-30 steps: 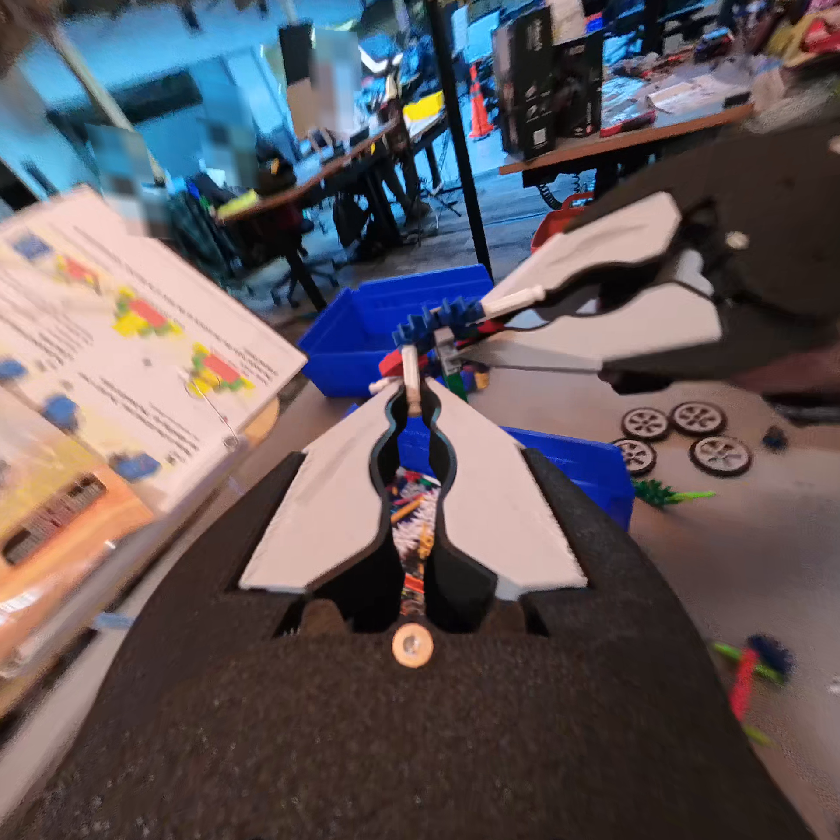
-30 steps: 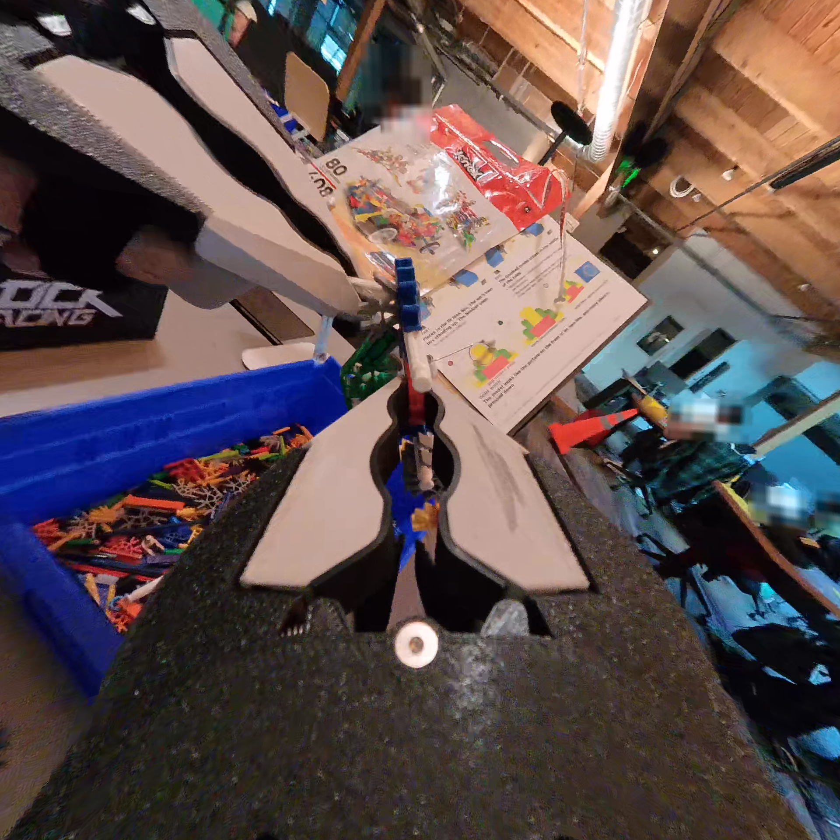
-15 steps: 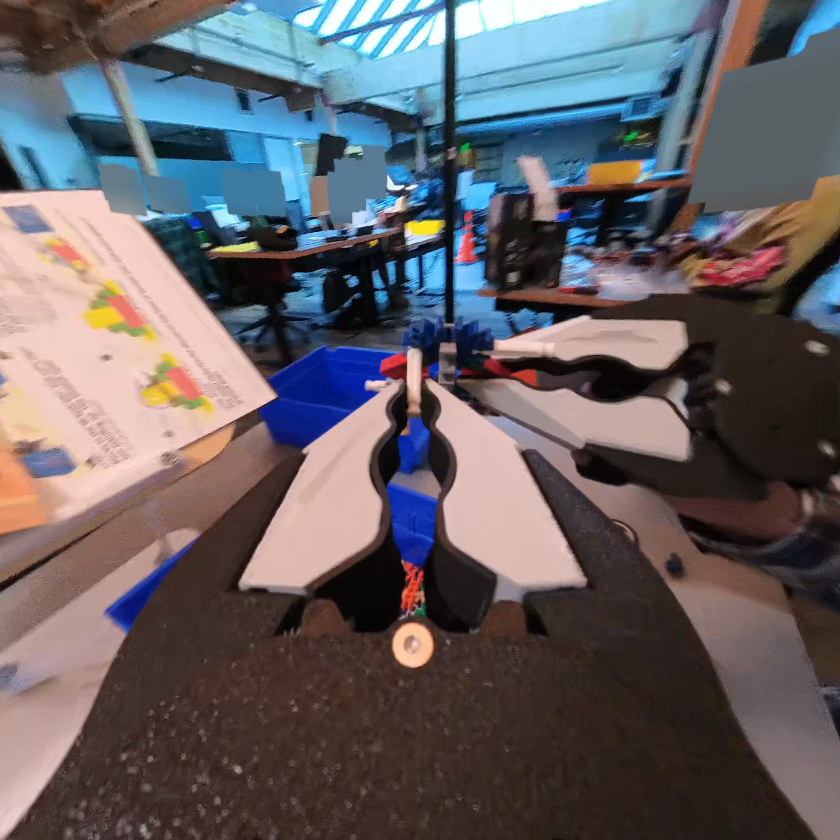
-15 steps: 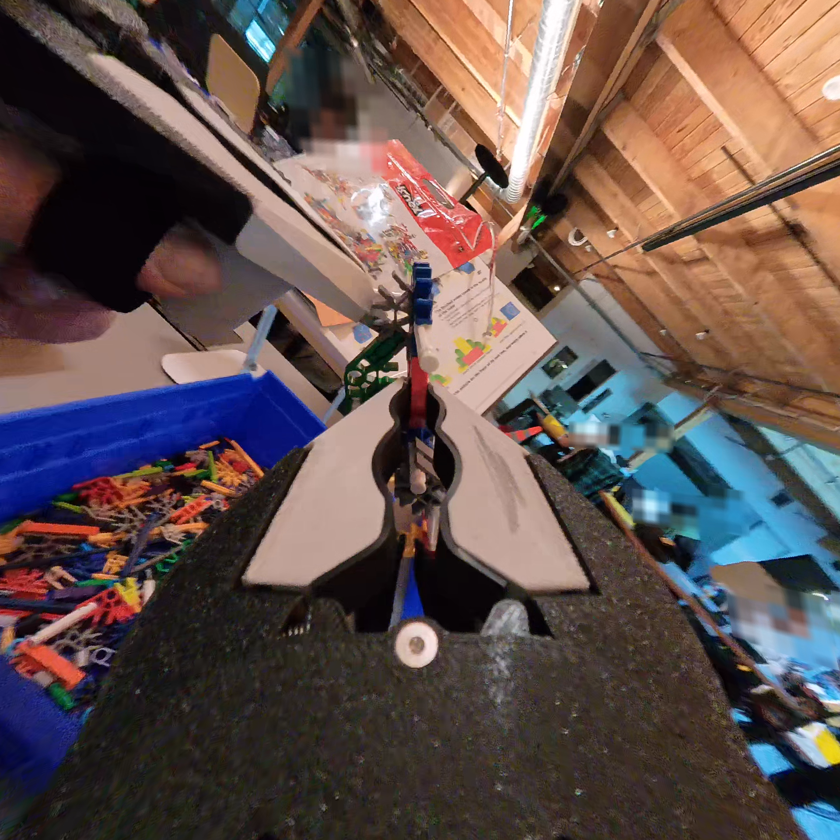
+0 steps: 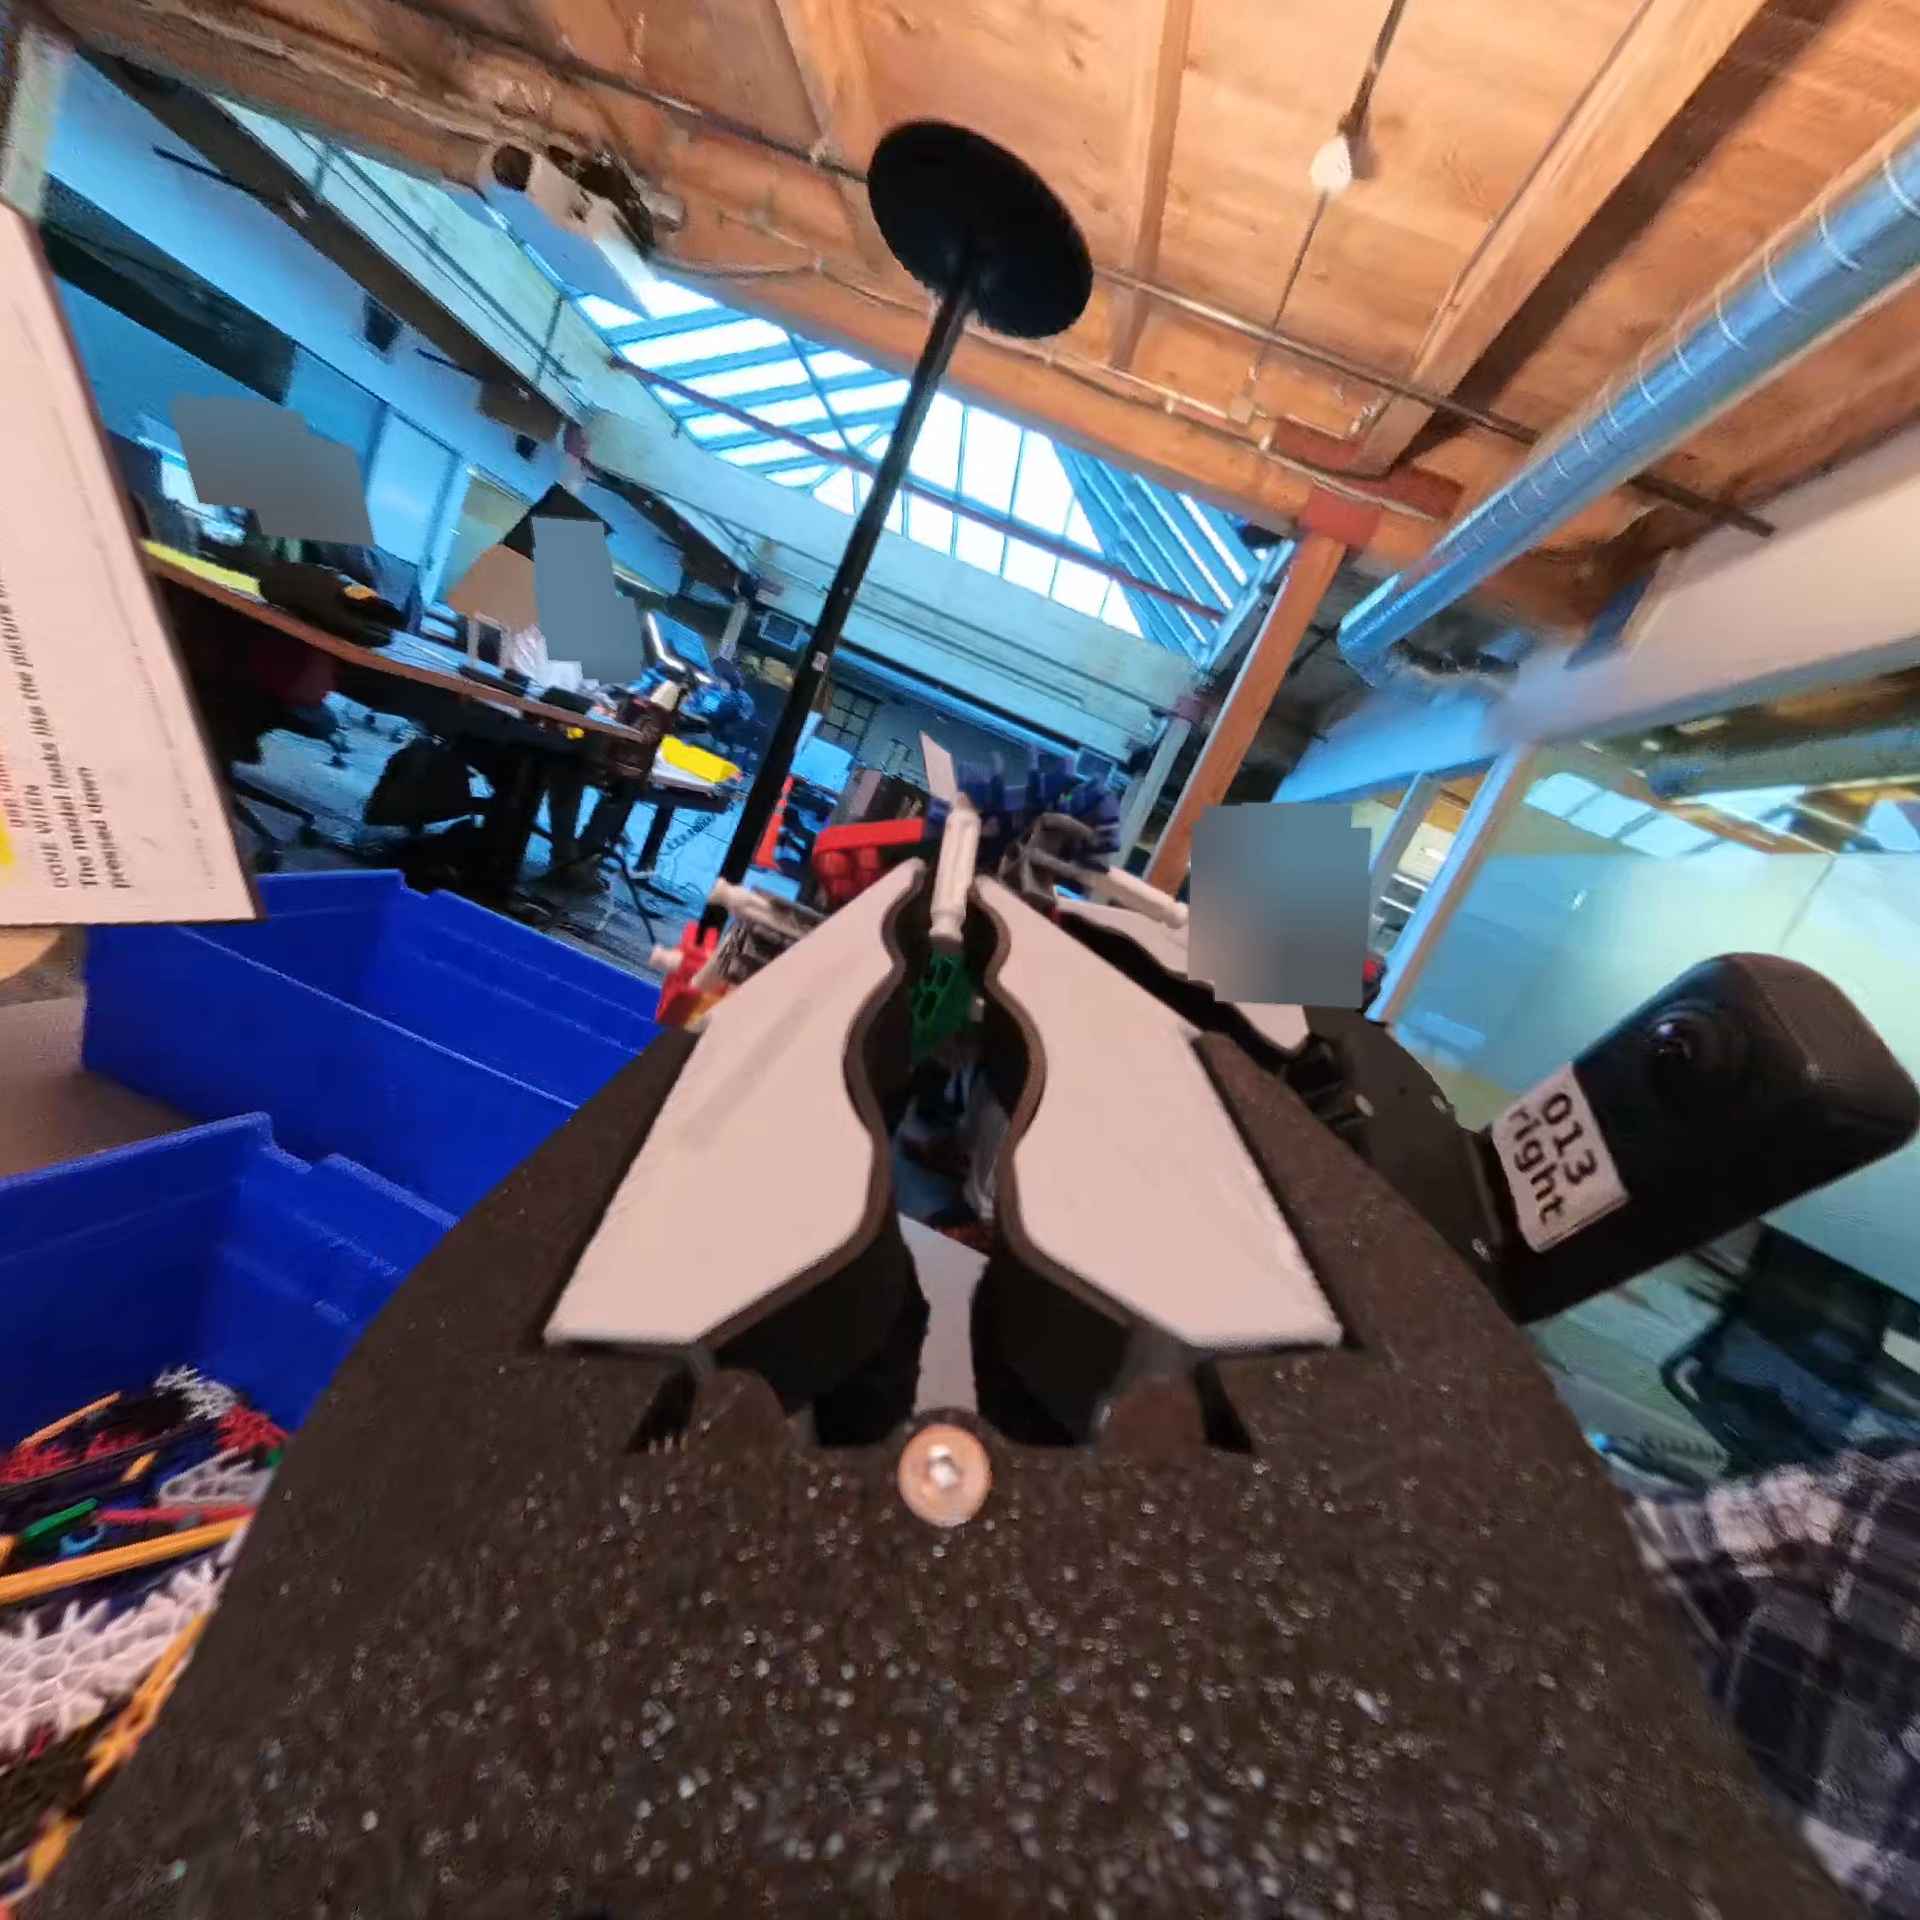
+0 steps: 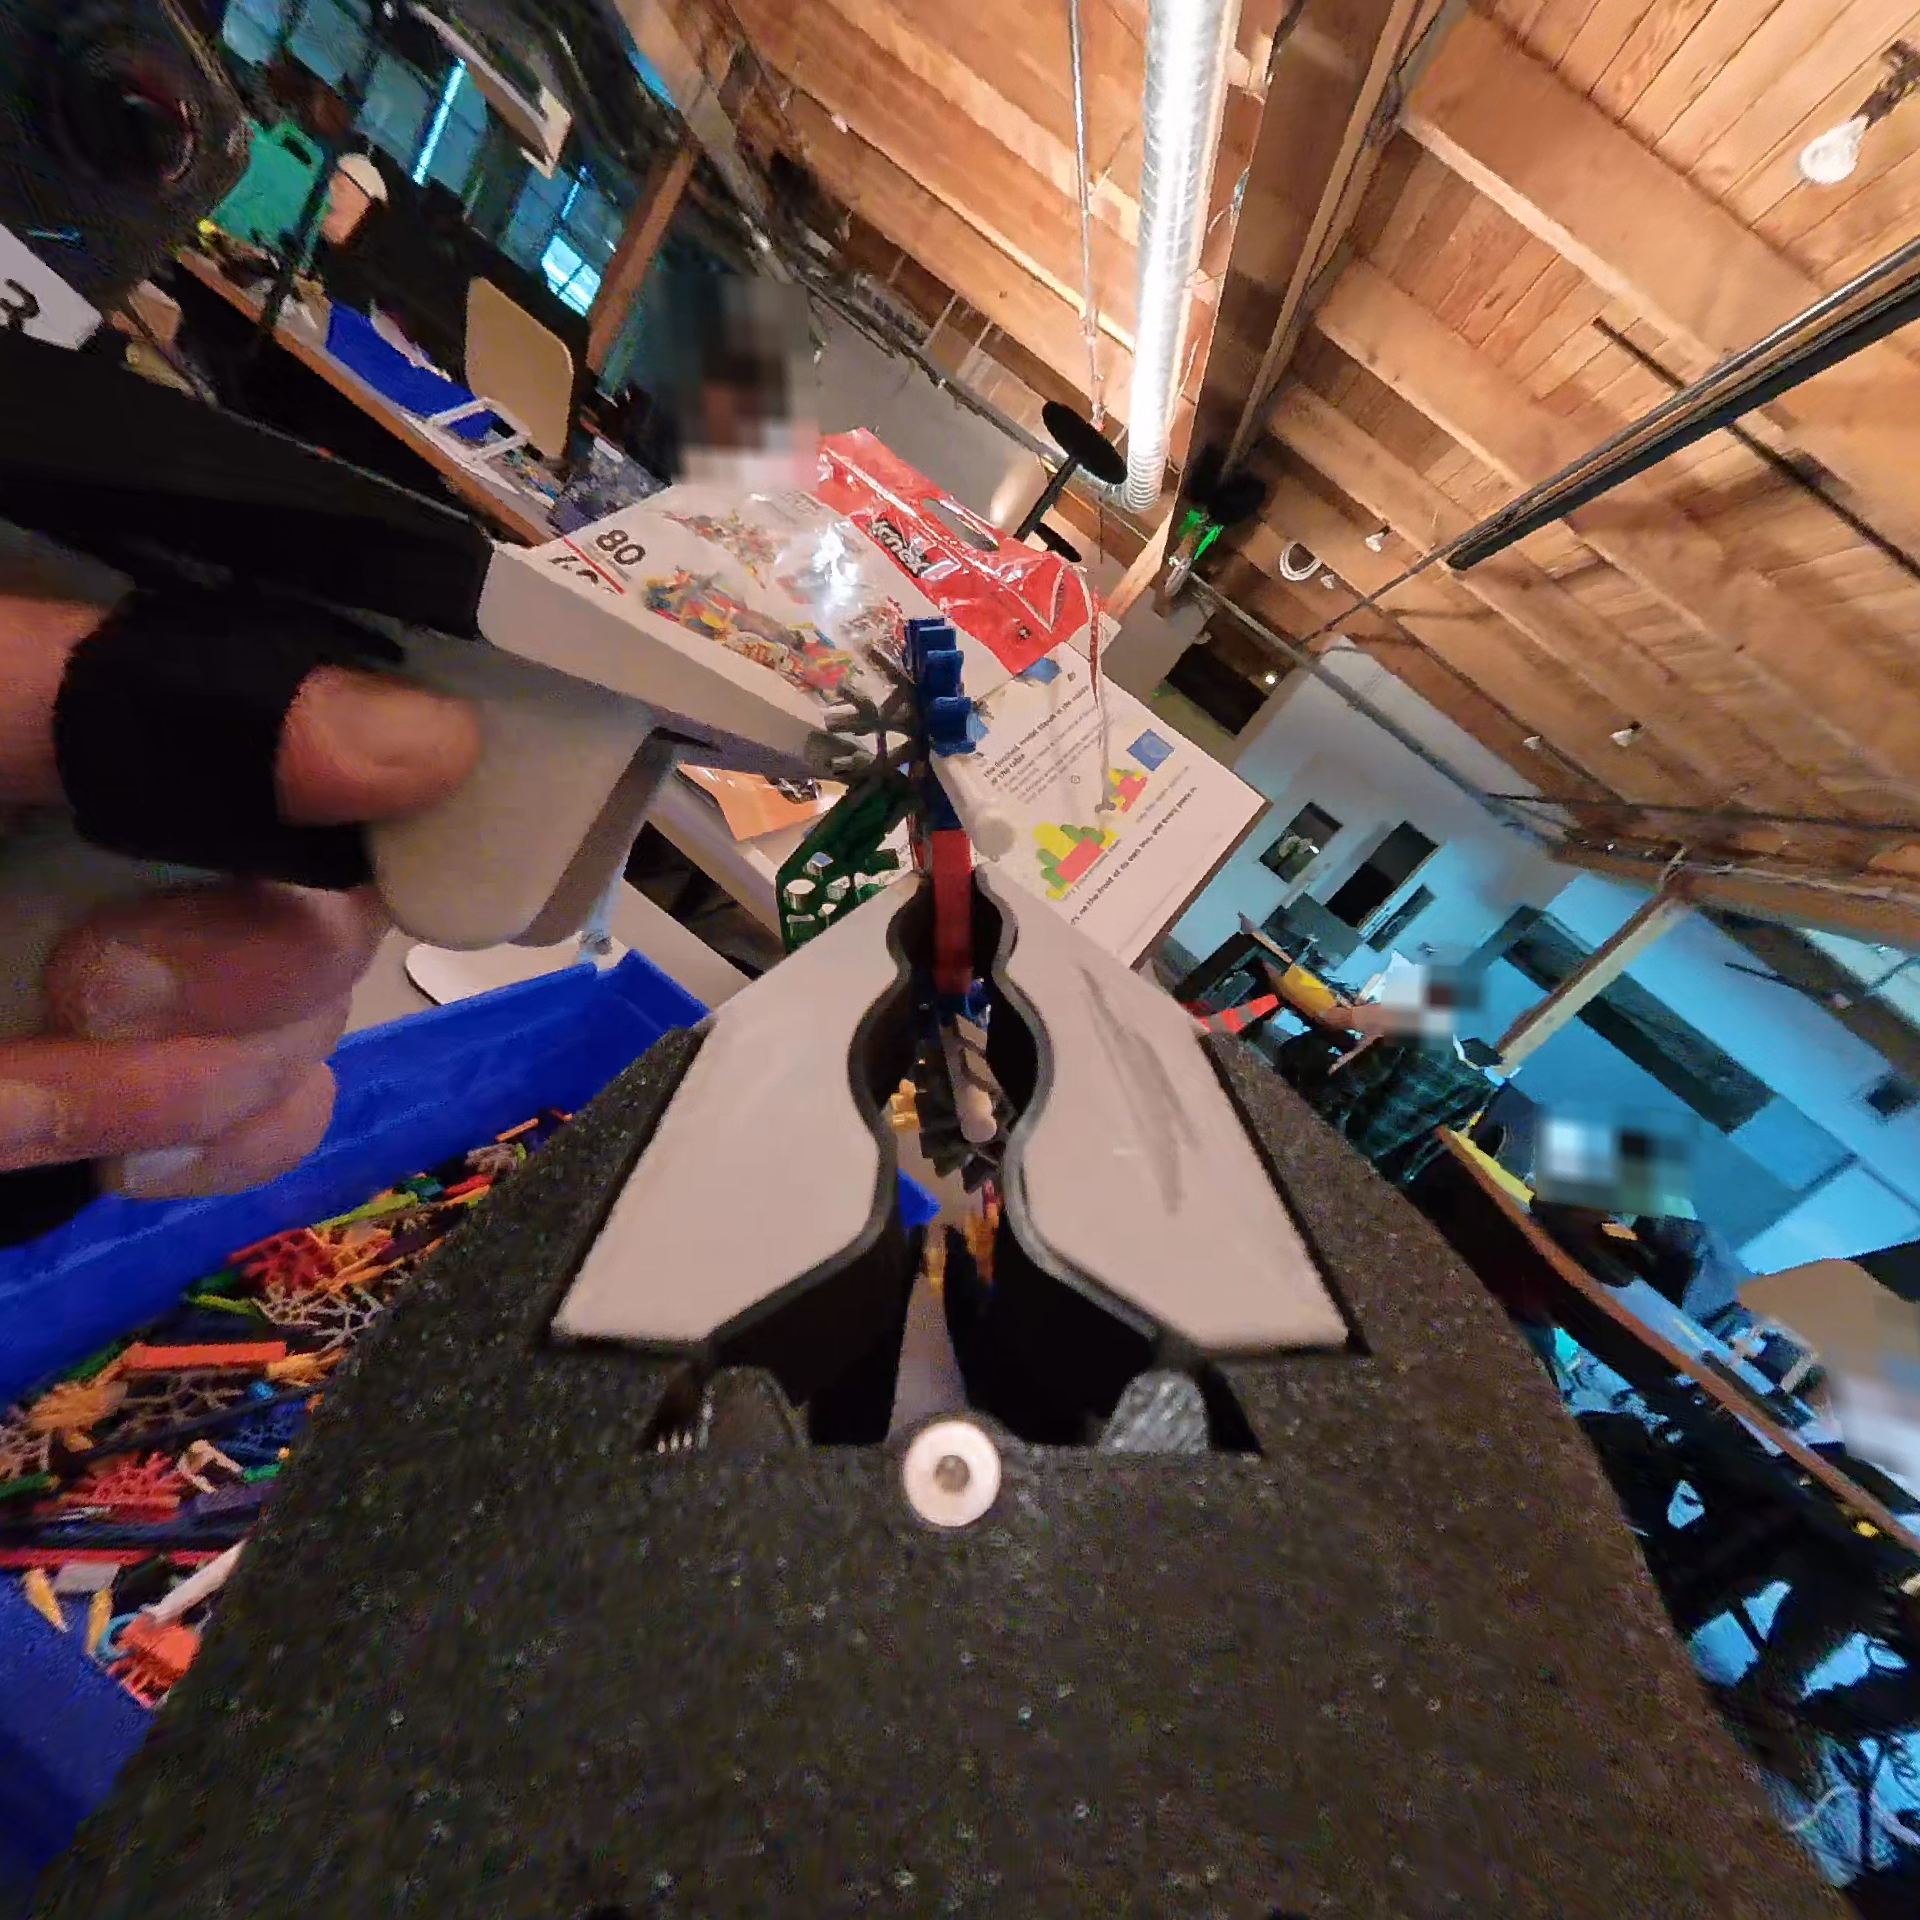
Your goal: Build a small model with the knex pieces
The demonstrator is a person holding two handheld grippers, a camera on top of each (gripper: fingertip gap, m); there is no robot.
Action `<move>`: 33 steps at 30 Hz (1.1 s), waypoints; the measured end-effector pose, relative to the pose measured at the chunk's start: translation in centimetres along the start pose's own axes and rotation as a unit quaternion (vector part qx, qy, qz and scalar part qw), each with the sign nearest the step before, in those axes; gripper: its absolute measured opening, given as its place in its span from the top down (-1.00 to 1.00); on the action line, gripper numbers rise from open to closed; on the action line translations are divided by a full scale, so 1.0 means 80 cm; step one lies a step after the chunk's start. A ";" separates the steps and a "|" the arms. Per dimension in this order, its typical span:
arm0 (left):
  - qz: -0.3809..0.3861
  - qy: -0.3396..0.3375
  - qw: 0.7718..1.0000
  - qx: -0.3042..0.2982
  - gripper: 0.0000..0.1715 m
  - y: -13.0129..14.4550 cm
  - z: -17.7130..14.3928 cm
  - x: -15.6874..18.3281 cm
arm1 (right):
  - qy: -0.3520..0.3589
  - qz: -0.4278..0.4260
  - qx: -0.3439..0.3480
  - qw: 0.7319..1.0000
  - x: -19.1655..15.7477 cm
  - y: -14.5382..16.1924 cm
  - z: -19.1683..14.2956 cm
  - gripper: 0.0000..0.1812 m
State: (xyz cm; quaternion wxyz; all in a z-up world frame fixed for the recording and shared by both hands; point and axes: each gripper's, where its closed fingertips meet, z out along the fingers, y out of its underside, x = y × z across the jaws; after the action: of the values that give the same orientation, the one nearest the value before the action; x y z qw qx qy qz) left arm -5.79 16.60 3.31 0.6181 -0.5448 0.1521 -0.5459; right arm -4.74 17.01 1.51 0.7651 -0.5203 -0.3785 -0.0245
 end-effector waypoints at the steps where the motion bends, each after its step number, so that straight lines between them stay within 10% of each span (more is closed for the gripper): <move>1: 0.012 -0.014 1.000 0.007 0.98 0.001 0.001 -0.002 | 0.000 0.004 -0.002 1.000 -0.001 0.001 0.000 0.95; 7: 0.188 0.034 0.978 -0.082 0.98 0.006 -0.005 0.018 | -0.157 0.112 0.042 0.980 -0.015 0.001 -0.008 0.96; 14: 0.225 0.346 0.895 -0.168 0.99 0.035 -0.082 0.128 | -0.536 0.188 0.150 0.809 -0.066 -0.045 -0.119 0.95; 19: 0.239 0.289 0.899 -0.226 0.98 0.058 -0.076 0.088 | -0.550 0.172 0.098 0.811 -0.088 -0.020 -0.113 0.96; 24: 0.250 0.066 0.915 -0.311 0.95 0.074 -0.060 -0.032 | -0.480 0.209 0.061 0.850 -0.056 0.010 -0.084 0.95; 27: 0.207 -0.023 0.896 -0.393 0.30 0.112 -0.062 -0.086 | -0.458 0.217 0.047 0.861 -0.048 0.019 -0.077 0.95; 33: 0.212 -0.046 0.903 -0.371 0.13 0.109 -0.058 -0.101 | -0.444 0.231 0.027 0.865 -0.048 0.029 -0.069 0.95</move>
State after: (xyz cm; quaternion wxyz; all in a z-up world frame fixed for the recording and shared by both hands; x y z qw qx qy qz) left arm -7.88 19.36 -8.93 0.4791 -0.7139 0.4267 -0.2807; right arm -3.43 12.25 -3.60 0.5135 -0.5282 -0.5475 0.3970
